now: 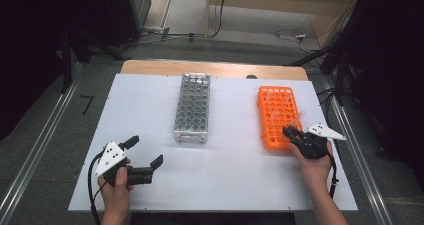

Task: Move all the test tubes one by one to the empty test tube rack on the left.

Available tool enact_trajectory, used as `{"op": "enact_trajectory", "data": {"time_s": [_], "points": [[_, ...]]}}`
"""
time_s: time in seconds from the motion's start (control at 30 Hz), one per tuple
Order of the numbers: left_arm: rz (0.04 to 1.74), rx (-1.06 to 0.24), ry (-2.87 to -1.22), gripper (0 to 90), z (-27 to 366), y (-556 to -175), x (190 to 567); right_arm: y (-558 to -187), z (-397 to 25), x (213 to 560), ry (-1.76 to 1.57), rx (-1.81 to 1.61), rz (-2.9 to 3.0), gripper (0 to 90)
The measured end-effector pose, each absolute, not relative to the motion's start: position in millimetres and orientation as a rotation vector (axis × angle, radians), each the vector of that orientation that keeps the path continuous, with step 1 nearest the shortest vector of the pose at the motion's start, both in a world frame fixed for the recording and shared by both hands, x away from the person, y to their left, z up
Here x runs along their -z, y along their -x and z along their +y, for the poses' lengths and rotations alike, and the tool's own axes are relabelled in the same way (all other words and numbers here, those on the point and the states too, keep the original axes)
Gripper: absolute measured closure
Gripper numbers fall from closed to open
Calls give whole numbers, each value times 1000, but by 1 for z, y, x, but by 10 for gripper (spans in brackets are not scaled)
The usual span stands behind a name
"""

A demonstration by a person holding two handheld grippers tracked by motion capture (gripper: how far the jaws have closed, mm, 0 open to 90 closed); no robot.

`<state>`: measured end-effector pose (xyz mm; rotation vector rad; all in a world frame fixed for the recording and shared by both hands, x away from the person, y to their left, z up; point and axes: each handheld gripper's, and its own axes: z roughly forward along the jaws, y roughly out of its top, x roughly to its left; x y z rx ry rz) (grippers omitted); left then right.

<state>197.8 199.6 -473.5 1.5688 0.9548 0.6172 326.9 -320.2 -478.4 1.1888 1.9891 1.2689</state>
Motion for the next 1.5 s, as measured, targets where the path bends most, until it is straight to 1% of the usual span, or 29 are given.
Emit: {"op": "enact_trajectory", "data": {"time_s": [0.17,0.37,0.53,0.6,0.77,0.9,0.93,1.2,1.4,1.47,1.5], "points": [[923,-630,-1610,0,190,-197,471,-318,-323,463,-1158,-1312,1953,735],[888,-604,-1611,0,180,-197,469,-303,-314,449,-1077,-1366,1999,735],[872,-563,-1603,0,176,-197,466,-294,-293,448,-1006,-1379,2103,735],[833,-504,-1608,0,172,-198,464,-290,-284,449,-987,-1402,2145,735],[833,-496,-1611,0,160,-197,459,-280,-257,453,-913,-1413,2248,735],[828,-489,-1624,24,152,-196,457,-270,-233,457,-849,-1418,2321,736],[819,-471,-1627,31,146,-196,455,-268,-228,457,-830,-1420,2338,736],[825,-446,-1655,214,121,-194,453,-251,-192,461,-707,-1430,2442,736],[767,-382,-1684,350,103,-193,453,-241,-170,464,-632,-1417,2499,736],[758,-378,-1689,388,101,-192,453,-237,-164,465,-611,-1414,2512,736],[750,-373,-1694,388,99,-192,452,-237,-164,465,-611,-1414,2512,736]]}}
